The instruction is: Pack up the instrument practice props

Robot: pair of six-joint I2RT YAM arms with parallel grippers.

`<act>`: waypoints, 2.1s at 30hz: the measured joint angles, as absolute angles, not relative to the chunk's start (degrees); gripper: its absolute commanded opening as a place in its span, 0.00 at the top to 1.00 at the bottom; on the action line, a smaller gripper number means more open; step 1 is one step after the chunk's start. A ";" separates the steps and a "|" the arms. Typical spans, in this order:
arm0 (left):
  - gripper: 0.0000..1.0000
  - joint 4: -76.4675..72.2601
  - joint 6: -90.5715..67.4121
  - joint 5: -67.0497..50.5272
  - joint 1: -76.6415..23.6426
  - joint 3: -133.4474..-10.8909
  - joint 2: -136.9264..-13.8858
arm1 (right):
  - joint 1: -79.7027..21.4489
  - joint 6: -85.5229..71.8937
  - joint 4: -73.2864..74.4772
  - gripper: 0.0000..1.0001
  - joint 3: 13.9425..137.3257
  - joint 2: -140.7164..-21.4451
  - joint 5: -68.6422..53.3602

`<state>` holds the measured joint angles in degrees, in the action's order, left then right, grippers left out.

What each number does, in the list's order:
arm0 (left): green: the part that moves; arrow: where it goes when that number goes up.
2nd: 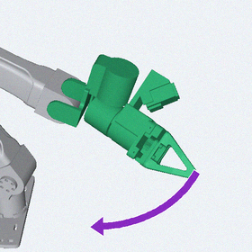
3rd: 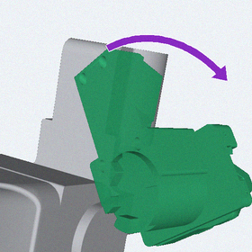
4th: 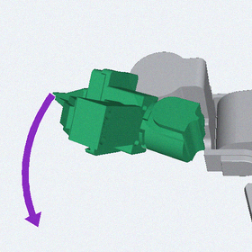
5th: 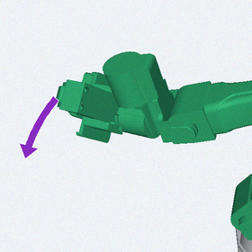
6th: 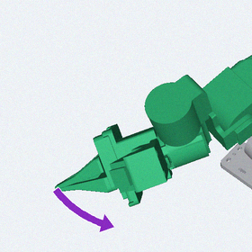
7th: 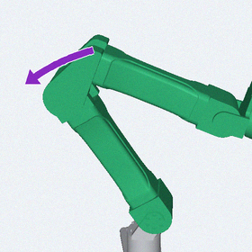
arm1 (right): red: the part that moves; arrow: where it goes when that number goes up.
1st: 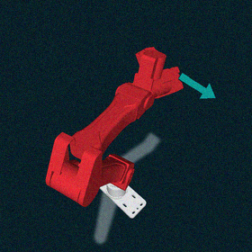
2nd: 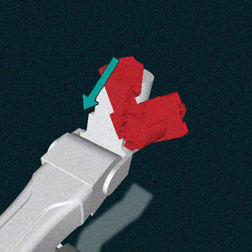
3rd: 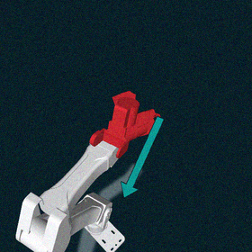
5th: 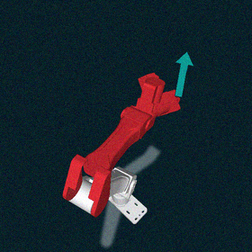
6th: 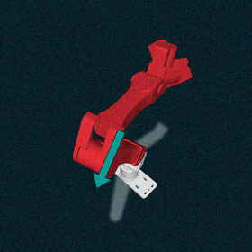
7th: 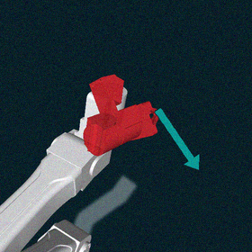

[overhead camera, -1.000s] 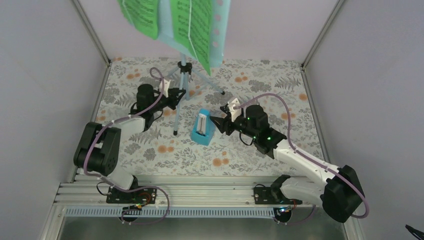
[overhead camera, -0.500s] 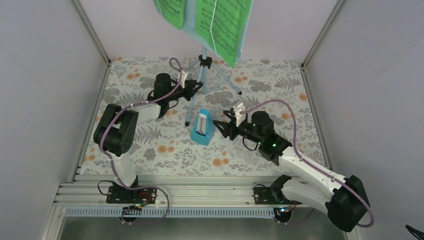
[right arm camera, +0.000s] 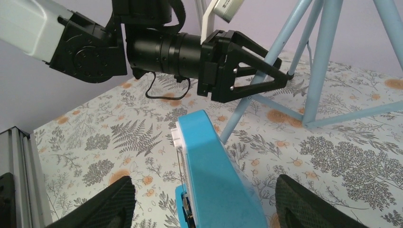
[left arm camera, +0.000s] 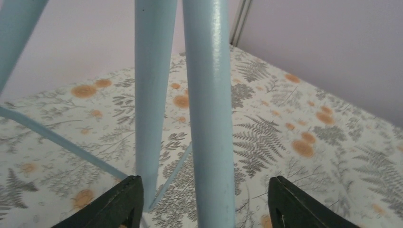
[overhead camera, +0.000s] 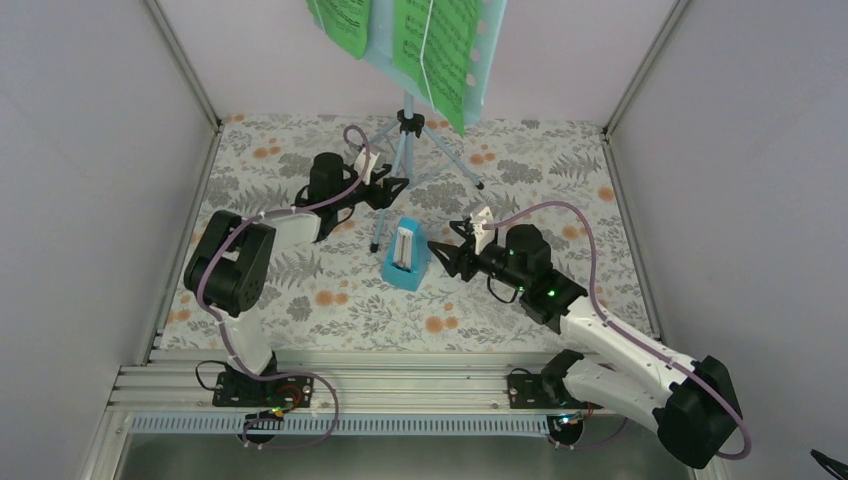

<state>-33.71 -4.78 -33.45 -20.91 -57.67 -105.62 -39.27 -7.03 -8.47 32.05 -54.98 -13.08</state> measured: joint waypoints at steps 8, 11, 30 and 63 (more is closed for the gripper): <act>0.11 -31.31 -4.95 -29.21 -19.86 -53.49 -96.49 | -39.27 -6.94 -7.14 0.18 32.08 -52.01 -12.47; 0.10 -29.23 -4.93 -26.65 -18.87 -52.45 -90.72 | -39.27 -6.83 -5.89 0.16 32.10 -50.89 -11.75; 0.11 -7.42 -22.81 -18.02 2.15 -63.24 -99.79 | -37.23 -9.30 -2.59 0.10 34.09 -53.36 -0.91; 0.25 20.08 -27.79 -33.58 6.59 -136.31 -156.29 | -34.24 -12.12 -1.08 0.10 32.08 -50.98 -2.00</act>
